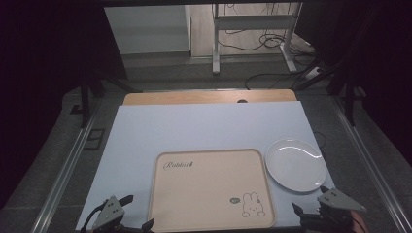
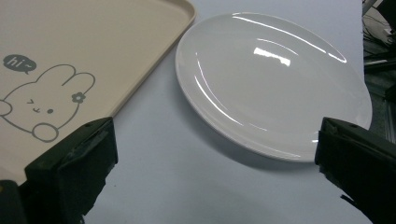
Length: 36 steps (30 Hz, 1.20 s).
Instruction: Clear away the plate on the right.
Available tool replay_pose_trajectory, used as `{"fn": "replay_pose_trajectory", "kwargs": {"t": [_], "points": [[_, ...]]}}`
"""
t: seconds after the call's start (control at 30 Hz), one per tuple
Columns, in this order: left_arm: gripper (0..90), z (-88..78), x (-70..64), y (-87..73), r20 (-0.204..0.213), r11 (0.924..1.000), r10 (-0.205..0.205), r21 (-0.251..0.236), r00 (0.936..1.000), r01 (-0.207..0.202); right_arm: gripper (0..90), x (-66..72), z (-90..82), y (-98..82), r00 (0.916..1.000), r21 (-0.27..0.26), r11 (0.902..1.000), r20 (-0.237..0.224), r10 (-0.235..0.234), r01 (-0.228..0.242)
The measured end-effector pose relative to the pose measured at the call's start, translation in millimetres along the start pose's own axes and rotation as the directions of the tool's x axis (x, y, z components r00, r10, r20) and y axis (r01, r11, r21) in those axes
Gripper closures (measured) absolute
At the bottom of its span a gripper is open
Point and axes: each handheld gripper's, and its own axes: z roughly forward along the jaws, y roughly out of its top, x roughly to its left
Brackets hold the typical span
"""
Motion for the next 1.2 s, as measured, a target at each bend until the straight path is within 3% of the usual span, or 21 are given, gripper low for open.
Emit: {"fn": "replay_pose_trajectory", "kwargs": {"t": [0.13, 0.43, 0.6, 0.83, 1.2], "points": [[0.0, 0.0, 0.0, 0.0, 0.001, 1.0, 0.0, 0.0, 1.0, 0.0, 0.0, 0.1, -0.3, 0.0, 1.0, -0.003, 1.0, 0.0, -0.007, 0.007], [0.0, 0.3, -0.2, 0.2, 0.001, 1.0, 0.002, 0.0, 1.0, -0.002, 0.0, 2.8, 1.9, 1.8, 0.9975, 0.037, 0.9969, 0.012, -0.07, 0.07], [0.0, 0.2, -0.2, 0.1, 0.0, 1.0, 0.002, 0.001, 1.0, -0.002, 0.0, 5.7, 5.8, 2.8, 0.9929, 0.071, 0.9905, 0.007, -0.119, 0.118], [0.0, -0.3, -0.5, -0.3, -0.001, 1.0, 0.002, 0.001, 1.0, -0.002, 0.0, 6.4, 8.3, 5.0, 0.9887, 0.059, 0.9875, 0.024, -0.148, 0.146], [0.0, 0.0, -0.3, -0.1, -0.001, 1.0, 0.002, 0.001, 1.0, -0.002, 0.0, 17.1, 15.6, 6.1, 0.9719, 0.102, 0.9717, 0.08, -0.221, 0.213]]}}
